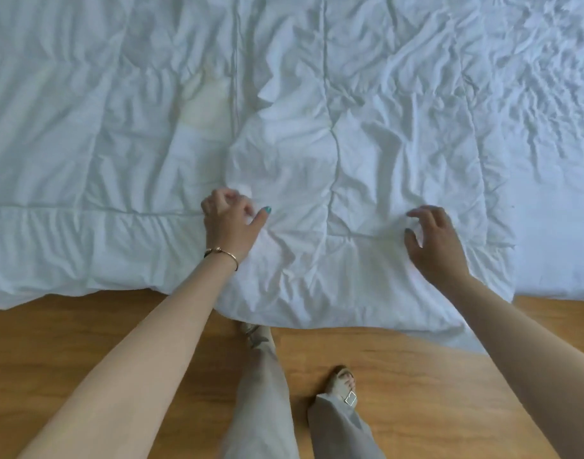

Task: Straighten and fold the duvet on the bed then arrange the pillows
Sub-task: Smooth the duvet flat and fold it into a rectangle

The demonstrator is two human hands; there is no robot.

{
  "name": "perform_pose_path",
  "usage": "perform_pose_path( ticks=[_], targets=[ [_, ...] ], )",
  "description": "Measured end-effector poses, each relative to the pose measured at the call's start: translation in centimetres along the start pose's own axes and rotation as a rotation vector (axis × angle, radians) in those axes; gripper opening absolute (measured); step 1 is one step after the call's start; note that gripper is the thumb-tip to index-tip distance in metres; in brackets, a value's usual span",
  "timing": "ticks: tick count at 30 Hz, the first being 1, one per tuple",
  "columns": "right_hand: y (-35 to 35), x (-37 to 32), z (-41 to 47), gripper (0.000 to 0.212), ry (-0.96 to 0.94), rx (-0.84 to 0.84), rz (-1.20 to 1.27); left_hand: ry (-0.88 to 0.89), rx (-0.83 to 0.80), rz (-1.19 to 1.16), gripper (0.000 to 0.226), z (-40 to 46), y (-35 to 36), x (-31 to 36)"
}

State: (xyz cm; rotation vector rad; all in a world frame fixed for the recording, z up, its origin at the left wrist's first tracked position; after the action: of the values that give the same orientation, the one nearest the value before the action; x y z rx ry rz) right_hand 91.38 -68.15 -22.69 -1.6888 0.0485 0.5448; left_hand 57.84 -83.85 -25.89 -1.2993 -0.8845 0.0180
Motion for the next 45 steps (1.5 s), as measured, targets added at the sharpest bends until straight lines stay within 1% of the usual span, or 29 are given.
perform_pose_path(
  ticks=[2, 3, 5, 7, 9, 11, 14, 16, 18, 21, 23, 26, 27, 28, 30, 31, 32, 33, 35, 36, 37, 38, 39, 40, 41, 42, 43, 44, 45],
  targets=[
    [2.5, -8.6, 3.0, 0.031, -0.155, -0.075, 0.034, -0.042, 0.102, -0.086, 0.043, 2.4, -0.9, -0.7],
    [3.7, -12.6, 4.8, 0.031, -0.203, -0.098, 0.055, -0.09, 0.118, -0.132, 0.05, 3.6, -1.1, -1.3],
    [5.5, -19.6, 8.7, 0.034, -0.236, -0.131, 0.1, -0.175, 0.105, -0.289, 0.067, 5.9, -1.2, -2.2],
    [7.0, -25.0, 12.3, 0.043, -0.253, -0.177, 0.119, -0.248, 0.06, -0.508, 0.077, 8.0, -1.0, -2.4],
    [8.6, -28.3, 15.3, 0.055, -0.238, -0.268, 0.09, -0.381, -0.08, -0.681, 0.079, 9.2, 0.5, -2.3],
    [10.3, -29.6, 17.4, 0.066, -0.178, -0.368, 0.008, -0.468, -0.216, -0.783, 0.078, 10.0, 1.9, -2.3],
    [12.5, -29.8, 19.2, 0.079, -0.072, -0.435, -0.122, -0.458, -0.274, -0.9, 0.071, 10.6, 3.2, -2.8],
    [13.5, -29.8, 20.2, 0.083, -0.028, -0.42, -0.176, -0.389, -0.292, -0.798, 0.062, 10.4, 3.3, -3.4],
    [14.0, -30.2, 20.9, 0.083, 0.001, -0.38, -0.185, -0.328, -0.296, -0.669, 0.059, 9.9, 3.7, -4.2],
    [14.8, -30.8, 22.2, 0.091, 0.045, -0.331, -0.216, -0.3, -0.277, -0.582, 0.051, 9.6, 3.9, -4.8],
    [15.6, -30.7, 22.8, 0.093, 0.058, -0.361, -0.218, -0.277, -0.242, -0.554, 0.047, 9.7, 3.7, -4.7],
    [15.9, -31.1, 23.7, 0.085, -0.043, -0.476, -0.272, -0.296, -0.17, -0.53, 0.041, 9.8, 2.9, -5.0],
    [14.9, -31.4, 24.5, 0.08, -0.055, -0.44, -0.269, -0.307, -0.147, -0.5, 0.038, 10.0, 2.3, -4.9],
    [13.1, -31.9, 25.8, 0.075, -0.049, -0.343, -0.22, -0.32, -0.102, -0.455, 0.034, 10.4, 1.6, -4.7],
    [9.0, -32.8, 27.6, 0.068, -0.029, -0.093, -0.021, -0.327, 0.022, -0.301, 0.031, 11.7, -0.6, -3.5],
    [7.7, -33.2, 28.2, 0.067, -0.056, -0.016, 0.066, -0.335, 0.056, -0.207, 0.031, 12.3, -1.4, -2.9],
    [7.5, -33.7, 28.6, 0.065, -0.103, -0.029, 0.108, -0.353, 0.053, -0.128, 0.031, 12.8, -1.7, -2.7],
    [8.4, -34.0, 28.7, 0.068, -0.158, -0.126, 0.091, -0.398, 0.019, -0.076, 0.03, 12.9, -1.4, -3.1],
    [12.1, -33.5, 28.5, 0.084, -0.251, -0.34, -0.115, -0.517, -0.024, -0.034, 0.032, 12.4, -0.3, -5.2],
    [13.6, -32.9, 28.6, 0.087, -0.272, -0.362, -0.231, -0.549, -0.033, 0.026, 0.035, 12.0, 0.0, -6.1],
    [14.8, -32.5, 28.7, 0.085, -0.278, -0.352, -0.322, -0.517, -0.007, 0.166, 0.039, 12.2, -0.3, -6.2],
    [16.1, -32.2, 28.7, 0.083, -0.286, -0.357, -0.392, -0.44, 0.067, 0.325, 0.042, 12.6, -1.0, -5.5],
    [17.4, -31.9, 28.5, 0.082, -0.299, -0.394, -0.453, -0.318, 0.178, 0.438, 0.043, 13.0, -1.7, -4.0],
    [18.6, -31.5, 28.4, 0.083, -0.309, -0.44, -0.497, -0.139, 0.27, 0.454, 0.043, 13.1, -1.9, -1.9],
    [19.3, -31.1, 28.6, 0.085, -0.311, -0.48, -0.522, 0.069, 0.287, 0.384, 0.041, 12.8, -1.2, 0.2],
    [19.7, -30.9, 29.0, 0.087, -0.308, -0.508, -0.526, 0.249, 0.24, 0.307, 0.039, 11.9, -0.1, 1.9],
    [19.8, -30.7, 29.5, 0.087, -0.303, -0.526, -0.519, 0.345, 0.129, 0.261, 0.041, 10.7, 1.4, 2.7],
    [19.8, -30.6, 29.7, 0.088, -0.301, -0.539, -0.51, 0.35, -0.008, 0.261, 0.046, 9.5, 3.1, 2.6],
    [19.8, -30.6, 29.6, 0.087, -0.306, -0.552, -0.508, 0.291, -0.104, 0.284, 0.052, 8.5, 4.4, 1.8]
  ],
)
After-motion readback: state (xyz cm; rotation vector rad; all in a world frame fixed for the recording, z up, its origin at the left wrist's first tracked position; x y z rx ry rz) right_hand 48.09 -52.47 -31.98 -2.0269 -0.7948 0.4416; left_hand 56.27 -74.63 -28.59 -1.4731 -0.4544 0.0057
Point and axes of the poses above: each hand's wrist, its own z-axis towards the middle knuckle, its own y-axis out of the palm, x = y × z, the point moved 9 cm from there along z, towards the middle knuckle, and after that the axes turned 9 degrees about y, right-handed, at the moved point
